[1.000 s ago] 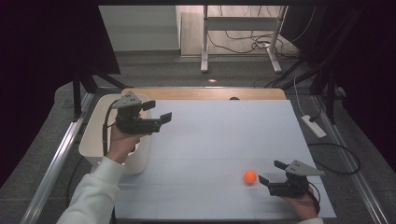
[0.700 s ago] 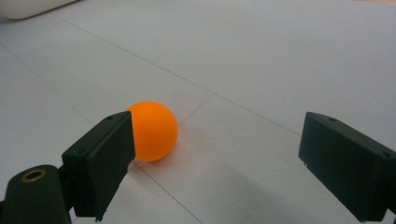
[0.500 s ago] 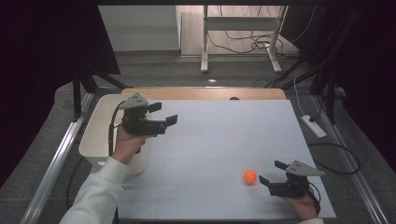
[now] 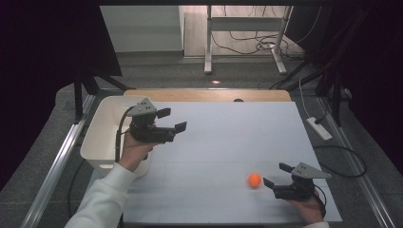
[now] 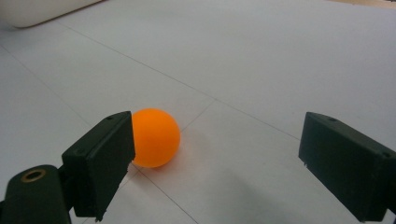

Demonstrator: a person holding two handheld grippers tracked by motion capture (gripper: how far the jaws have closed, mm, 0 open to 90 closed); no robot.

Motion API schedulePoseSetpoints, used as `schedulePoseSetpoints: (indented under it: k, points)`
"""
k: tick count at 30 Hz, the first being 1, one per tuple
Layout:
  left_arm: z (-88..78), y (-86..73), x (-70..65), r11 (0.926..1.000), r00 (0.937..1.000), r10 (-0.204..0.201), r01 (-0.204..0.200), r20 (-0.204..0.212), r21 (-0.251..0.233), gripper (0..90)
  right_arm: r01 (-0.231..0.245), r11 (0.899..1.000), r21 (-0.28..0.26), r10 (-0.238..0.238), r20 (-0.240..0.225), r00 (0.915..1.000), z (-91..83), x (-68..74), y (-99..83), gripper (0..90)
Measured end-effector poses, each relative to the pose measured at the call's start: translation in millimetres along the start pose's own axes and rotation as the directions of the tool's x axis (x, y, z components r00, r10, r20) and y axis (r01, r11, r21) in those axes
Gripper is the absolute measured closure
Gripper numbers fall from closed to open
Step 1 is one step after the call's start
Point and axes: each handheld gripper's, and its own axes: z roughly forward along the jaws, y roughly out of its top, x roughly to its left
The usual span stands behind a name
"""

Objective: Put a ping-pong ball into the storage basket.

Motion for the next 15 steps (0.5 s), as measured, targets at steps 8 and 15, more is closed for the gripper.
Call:
schedulePoseSetpoints:
  k: [8, 15]
  points:
    - [12.3, -4.1, -13.9, 0.9998, 0.9992, 0.018, -0.018, 0.035, 0.003, 20.2, 0.000, 1.000, 0.003, 0.000, -0.001, 1.0000, -0.4, 0.4, -0.2, 10.3]
    - [19.0, -5.9, -23.2, 0.9995, 0.9968, 0.032, -0.033, 0.073, 0.003, 20.3, 0.009, 1.000, 0.011, -0.009, 0.001, 1.0000, 0.5, 0.8, 0.9, 10.3]
